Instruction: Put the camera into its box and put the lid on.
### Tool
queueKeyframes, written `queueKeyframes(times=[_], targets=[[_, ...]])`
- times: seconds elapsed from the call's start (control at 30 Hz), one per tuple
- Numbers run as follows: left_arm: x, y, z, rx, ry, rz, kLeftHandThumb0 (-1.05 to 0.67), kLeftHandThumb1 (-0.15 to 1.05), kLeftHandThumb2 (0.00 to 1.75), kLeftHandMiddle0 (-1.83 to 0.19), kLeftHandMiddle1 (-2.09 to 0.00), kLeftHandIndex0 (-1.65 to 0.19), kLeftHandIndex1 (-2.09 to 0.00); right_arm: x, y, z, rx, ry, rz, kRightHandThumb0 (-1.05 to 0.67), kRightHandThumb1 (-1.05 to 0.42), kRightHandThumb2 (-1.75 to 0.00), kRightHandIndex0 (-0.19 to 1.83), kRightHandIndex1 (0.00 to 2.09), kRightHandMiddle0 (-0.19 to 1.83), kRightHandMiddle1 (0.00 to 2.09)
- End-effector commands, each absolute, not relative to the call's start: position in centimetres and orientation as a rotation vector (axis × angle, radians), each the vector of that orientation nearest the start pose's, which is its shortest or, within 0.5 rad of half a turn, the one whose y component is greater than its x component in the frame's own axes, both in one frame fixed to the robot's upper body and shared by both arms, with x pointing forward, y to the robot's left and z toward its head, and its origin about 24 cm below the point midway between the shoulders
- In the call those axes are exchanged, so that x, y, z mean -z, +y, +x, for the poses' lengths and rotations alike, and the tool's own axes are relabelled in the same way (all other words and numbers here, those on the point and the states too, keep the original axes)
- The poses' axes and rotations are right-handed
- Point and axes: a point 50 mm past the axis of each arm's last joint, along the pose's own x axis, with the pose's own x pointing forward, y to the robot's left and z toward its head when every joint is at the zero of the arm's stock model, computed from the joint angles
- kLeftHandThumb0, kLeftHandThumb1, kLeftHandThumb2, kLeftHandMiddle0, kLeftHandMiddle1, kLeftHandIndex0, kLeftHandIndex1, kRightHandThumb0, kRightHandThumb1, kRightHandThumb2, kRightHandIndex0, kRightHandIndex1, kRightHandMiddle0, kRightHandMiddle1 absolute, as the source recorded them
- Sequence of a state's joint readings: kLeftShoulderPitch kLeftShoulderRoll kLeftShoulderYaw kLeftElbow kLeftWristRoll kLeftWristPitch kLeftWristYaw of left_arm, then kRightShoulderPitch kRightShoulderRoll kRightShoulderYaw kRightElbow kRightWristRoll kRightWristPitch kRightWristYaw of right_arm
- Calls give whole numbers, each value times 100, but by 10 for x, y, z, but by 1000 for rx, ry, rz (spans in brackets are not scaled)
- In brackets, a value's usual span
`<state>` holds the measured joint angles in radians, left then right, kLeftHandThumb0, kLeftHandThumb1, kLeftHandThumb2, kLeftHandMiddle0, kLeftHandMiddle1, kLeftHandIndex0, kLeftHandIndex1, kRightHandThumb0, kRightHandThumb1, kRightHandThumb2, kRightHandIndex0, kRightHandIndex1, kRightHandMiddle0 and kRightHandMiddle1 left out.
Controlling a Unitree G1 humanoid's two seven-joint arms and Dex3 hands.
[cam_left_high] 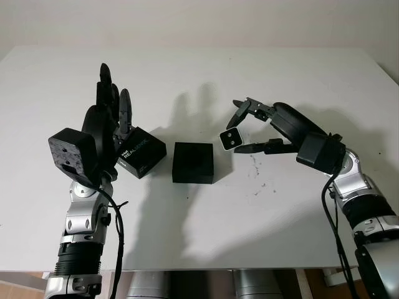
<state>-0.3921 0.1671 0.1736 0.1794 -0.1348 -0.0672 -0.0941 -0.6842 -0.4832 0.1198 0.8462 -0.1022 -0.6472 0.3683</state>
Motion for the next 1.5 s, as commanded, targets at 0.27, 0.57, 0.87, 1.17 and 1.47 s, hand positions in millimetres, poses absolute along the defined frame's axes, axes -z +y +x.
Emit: queueKeyframes(times=[0.27,0.57,0.87,1.17,1.47], targets=[[-128,199,320,4,-316,-4,-74,105,65,19,0,19,0,-122,-180,353,-428,-370,-492,-51,-98,-6,18,5,27,152],[-130,200,319,-23,-340,-16,-72,105,70,19,0,19,0,-112,-157,350,-416,-366,-445,-52,-98,-6,17,5,30,156],[-131,204,319,-26,-349,-6,-73,105,70,19,0,19,0,-102,-146,350,-432,-332,-374,-51,-97,-5,18,5,29,159],[-133,210,318,-35,-352,13,-73,105,70,19,0,19,0,-92,-142,346,-444,-283,-357,-53,-97,-5,18,5,30,159],[-133,209,318,-34,-354,11,-72,105,71,19,0,19,0,-83,-139,346,-451,-237,-352,-53,-96,-5,20,6,32,161]])
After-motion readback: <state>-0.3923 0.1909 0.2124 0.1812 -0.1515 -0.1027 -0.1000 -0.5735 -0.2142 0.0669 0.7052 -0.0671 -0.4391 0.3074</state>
